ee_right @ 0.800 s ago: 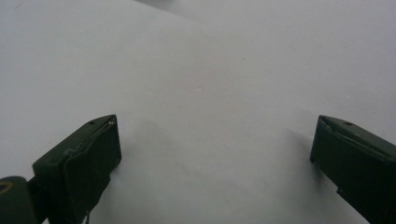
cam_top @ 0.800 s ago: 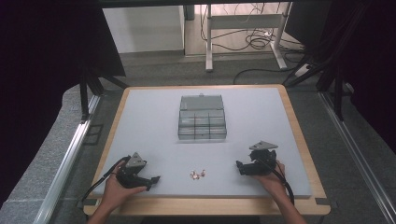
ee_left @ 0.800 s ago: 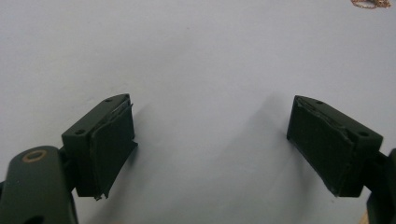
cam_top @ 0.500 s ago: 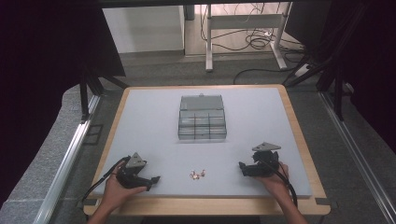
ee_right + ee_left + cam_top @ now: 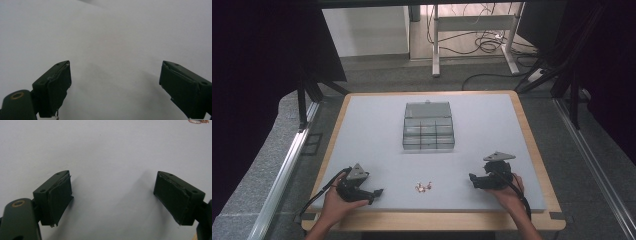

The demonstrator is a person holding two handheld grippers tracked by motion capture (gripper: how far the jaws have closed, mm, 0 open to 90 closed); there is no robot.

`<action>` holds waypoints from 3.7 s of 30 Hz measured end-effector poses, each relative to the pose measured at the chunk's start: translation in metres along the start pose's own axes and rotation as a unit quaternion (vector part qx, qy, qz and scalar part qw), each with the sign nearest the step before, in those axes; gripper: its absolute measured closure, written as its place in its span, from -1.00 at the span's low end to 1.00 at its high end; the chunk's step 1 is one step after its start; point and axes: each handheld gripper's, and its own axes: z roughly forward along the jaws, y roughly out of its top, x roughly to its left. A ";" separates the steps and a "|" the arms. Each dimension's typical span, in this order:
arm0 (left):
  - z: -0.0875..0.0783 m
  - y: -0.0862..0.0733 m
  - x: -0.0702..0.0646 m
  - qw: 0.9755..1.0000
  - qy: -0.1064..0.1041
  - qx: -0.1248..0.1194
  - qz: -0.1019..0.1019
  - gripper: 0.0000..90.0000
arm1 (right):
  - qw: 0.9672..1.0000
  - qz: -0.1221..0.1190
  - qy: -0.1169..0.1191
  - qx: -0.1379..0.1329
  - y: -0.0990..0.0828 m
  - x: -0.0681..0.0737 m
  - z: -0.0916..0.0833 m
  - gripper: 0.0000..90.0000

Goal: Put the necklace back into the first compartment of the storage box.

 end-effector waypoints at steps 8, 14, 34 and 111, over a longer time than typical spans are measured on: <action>0.000 -0.001 -0.001 1.000 0.002 -0.002 -0.002 -0.67 | 1.000 -0.006 0.013 -0.017 0.008 0.002 -0.015 -0.66; 0.000 -0.001 -0.001 1.000 0.001 -0.002 -0.003 -0.67 | 0.999 -0.023 0.026 -0.037 0.015 0.009 -0.029 -0.58; 0.000 -0.002 -0.001 1.000 0.002 -0.005 -0.003 -0.67 | 0.994 -0.084 0.063 -0.014 0.049 0.025 -0.055 -0.30; 0.000 -0.002 -0.001 1.000 0.003 -0.007 -0.001 -0.68 | 0.956 -0.206 0.157 0.136 0.068 0.135 0.037 0.27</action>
